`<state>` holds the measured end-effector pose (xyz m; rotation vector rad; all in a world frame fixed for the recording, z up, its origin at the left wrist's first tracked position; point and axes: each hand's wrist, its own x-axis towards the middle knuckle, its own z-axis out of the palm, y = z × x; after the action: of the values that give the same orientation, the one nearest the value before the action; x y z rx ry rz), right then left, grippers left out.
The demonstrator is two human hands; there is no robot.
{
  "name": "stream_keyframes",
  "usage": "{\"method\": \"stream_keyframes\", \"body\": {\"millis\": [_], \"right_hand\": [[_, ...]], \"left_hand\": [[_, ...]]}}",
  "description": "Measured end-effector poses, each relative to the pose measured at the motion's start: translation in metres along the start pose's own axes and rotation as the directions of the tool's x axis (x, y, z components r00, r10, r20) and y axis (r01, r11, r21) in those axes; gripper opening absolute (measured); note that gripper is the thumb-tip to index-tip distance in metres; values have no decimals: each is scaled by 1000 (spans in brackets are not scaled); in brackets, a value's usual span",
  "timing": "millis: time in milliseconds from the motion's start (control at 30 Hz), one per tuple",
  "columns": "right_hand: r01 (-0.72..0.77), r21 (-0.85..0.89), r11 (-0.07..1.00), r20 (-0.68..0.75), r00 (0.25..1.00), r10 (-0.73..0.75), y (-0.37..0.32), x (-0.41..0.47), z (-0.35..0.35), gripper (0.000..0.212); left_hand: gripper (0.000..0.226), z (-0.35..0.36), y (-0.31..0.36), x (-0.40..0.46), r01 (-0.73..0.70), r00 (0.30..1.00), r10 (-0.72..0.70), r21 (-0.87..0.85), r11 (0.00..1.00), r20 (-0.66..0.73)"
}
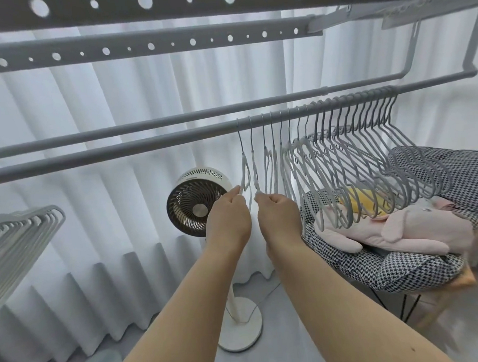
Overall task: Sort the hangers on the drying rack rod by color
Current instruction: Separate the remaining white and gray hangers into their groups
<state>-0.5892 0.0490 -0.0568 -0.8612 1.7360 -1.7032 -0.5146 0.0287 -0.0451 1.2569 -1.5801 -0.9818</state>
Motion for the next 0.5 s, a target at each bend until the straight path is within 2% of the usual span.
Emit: {"method": "stream_keyframes", "body": {"millis": [500], "right_hand": [[5,-19,1000,-8,1000,-5,3,7,-2,40]], "left_hand": [[46,4,5,1,-11,1000,11,15,1000,3]]}}
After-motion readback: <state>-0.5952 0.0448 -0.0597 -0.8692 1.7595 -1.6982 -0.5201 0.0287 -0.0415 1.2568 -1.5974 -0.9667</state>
